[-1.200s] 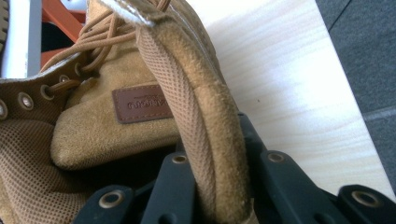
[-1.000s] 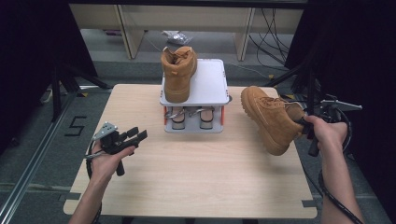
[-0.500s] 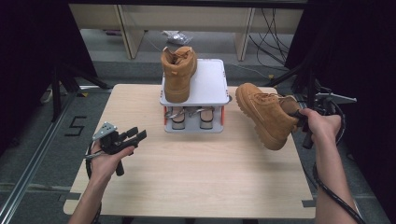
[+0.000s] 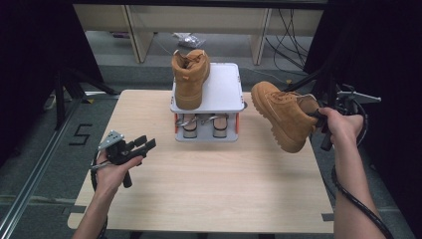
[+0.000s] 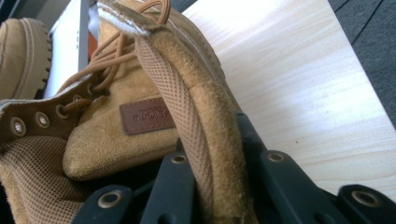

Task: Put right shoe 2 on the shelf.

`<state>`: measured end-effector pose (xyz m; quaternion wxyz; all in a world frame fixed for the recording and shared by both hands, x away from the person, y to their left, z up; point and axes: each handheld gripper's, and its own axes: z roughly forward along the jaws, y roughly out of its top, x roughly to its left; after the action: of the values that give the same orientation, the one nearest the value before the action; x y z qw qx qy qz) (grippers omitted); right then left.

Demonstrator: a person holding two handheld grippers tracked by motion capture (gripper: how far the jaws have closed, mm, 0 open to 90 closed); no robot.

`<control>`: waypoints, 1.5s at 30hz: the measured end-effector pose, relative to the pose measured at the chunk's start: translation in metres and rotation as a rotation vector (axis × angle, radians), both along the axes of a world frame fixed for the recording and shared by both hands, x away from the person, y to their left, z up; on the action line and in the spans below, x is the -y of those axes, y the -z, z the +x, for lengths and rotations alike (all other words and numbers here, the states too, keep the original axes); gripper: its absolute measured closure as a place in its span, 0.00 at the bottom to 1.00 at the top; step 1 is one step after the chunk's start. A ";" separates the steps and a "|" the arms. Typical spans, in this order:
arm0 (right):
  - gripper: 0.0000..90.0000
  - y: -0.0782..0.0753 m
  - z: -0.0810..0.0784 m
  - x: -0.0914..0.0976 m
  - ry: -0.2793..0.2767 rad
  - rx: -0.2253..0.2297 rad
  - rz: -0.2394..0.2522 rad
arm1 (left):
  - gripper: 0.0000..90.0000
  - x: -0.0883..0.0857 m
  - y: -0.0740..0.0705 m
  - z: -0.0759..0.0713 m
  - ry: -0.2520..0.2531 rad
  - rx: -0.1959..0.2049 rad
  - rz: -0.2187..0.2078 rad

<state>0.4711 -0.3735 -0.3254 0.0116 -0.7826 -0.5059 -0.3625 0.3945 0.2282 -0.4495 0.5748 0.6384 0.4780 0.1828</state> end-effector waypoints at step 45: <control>0.90 -0.036 0.029 -0.011 0.067 0.118 0.019 | 0.59 -0.003 0.004 0.000 -0.003 -0.006 0.002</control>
<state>0.4998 -0.3623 -0.2897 -0.0227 -0.7763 -0.4758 -0.4129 0.3947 0.2308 -0.4531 0.5725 0.6390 0.4802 0.1824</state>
